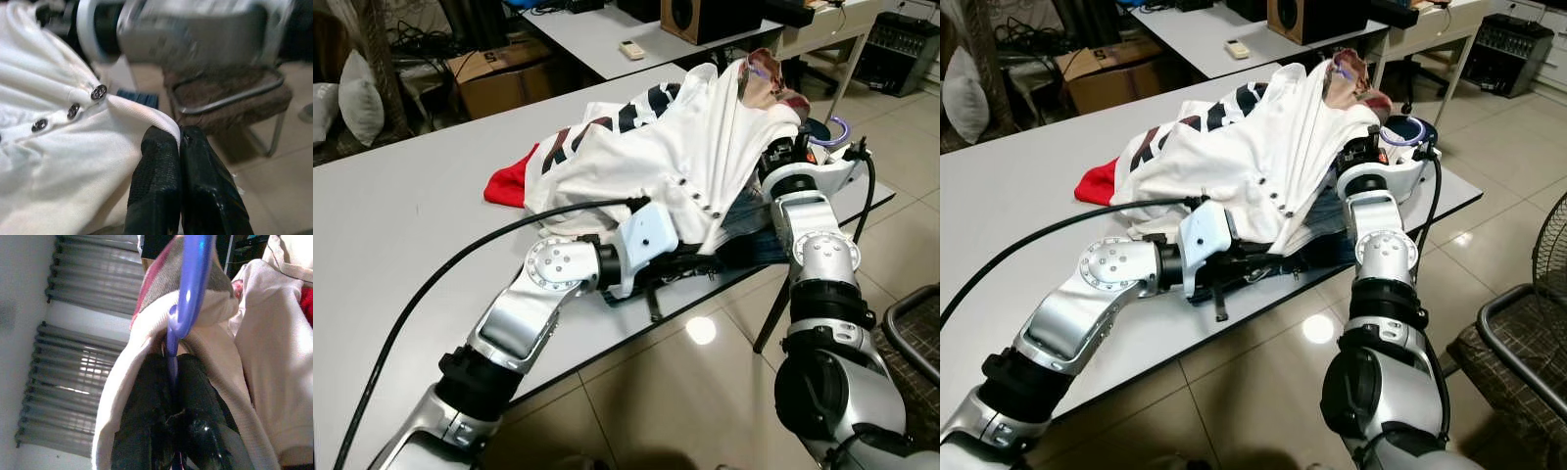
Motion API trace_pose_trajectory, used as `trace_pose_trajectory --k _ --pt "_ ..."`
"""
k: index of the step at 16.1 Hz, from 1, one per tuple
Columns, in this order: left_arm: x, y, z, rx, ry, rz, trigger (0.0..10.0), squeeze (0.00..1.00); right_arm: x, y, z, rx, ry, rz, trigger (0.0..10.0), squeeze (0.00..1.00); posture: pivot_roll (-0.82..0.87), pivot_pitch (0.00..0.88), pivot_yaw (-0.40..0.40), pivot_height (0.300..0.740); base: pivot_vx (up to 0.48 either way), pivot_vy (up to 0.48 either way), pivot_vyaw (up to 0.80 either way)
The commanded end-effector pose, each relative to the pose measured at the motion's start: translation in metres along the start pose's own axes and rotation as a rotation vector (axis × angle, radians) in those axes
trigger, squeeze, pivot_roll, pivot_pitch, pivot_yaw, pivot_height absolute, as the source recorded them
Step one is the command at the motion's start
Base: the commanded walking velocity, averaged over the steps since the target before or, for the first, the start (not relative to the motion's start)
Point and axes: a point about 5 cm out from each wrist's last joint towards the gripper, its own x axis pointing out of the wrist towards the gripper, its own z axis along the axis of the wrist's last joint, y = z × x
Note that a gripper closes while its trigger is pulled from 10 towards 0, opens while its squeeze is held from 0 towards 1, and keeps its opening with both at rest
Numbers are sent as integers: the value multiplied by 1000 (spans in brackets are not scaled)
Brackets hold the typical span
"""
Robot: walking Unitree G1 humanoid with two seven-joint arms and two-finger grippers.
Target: Hang hanger
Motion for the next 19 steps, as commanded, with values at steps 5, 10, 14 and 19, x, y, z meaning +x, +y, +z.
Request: trace_pose_trajectory --k 5,10,14,19 --pt "11 28 45 -128 -263 209 706 0 -1 6 -22 -99 65 18 10000 0 -127 0 77 740 0 0 0" --pt "23 21 39 -94 -175 193 2745 0 -8 20 -30 12 89 17 10000 0 -135 0 86 740 0 0 0" --pt "19 34 33 -173 -141 315 10000 1000 -24 29 -30 -39 190 3 10000 0 -138 0 87 740 0 0 0" --pt "10 57 47 -176 -171 428 10000 1000 -46 36 -27 -13 316 -49 10000 0 -131 0 99 740 0 0 0"
